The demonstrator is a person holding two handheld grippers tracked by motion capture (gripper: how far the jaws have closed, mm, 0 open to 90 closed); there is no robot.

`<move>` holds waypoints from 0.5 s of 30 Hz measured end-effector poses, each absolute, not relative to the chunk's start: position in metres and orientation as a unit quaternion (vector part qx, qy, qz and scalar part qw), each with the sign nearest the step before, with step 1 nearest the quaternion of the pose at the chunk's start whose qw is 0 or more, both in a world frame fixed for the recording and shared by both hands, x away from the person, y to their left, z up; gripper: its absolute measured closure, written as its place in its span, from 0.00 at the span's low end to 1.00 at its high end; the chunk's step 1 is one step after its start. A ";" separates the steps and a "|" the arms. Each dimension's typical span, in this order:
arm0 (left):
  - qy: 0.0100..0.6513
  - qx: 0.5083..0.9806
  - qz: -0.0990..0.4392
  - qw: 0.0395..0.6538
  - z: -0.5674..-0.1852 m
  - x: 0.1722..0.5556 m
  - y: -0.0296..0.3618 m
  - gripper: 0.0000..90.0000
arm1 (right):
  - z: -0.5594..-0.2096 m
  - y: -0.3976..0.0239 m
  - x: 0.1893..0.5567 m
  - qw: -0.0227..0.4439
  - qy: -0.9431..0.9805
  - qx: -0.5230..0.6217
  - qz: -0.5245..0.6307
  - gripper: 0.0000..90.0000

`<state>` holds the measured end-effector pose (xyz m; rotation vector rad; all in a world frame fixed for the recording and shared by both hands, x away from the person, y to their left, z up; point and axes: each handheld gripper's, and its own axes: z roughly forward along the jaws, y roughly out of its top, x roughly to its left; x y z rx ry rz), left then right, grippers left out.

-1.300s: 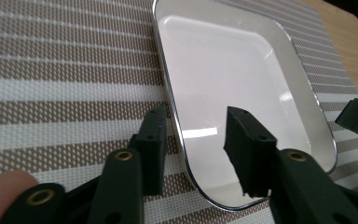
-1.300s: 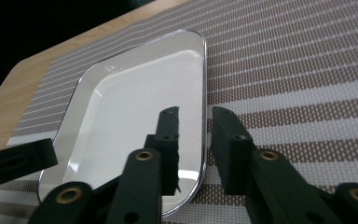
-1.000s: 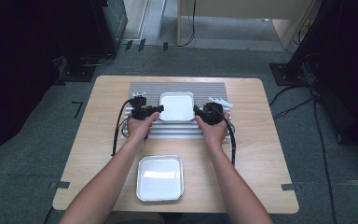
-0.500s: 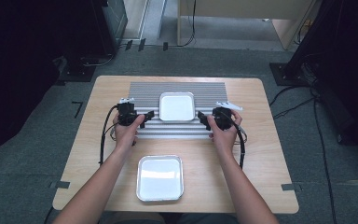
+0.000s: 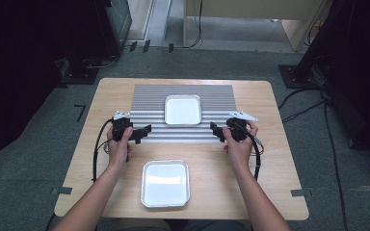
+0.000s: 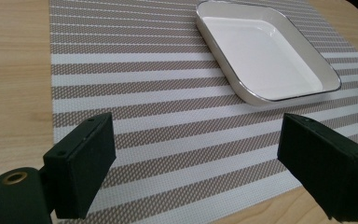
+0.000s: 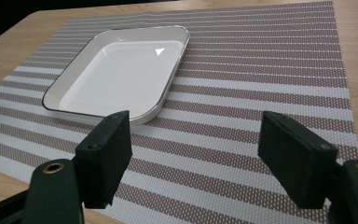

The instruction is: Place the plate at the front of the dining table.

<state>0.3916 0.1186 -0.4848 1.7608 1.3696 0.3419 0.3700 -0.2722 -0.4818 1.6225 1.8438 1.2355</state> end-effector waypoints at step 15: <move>0.541 0.705 0.144 0.435 -0.488 0.359 0.145 0.13 | -0.483 -0.284 0.344 0.201 0.675 0.565 0.430 0.27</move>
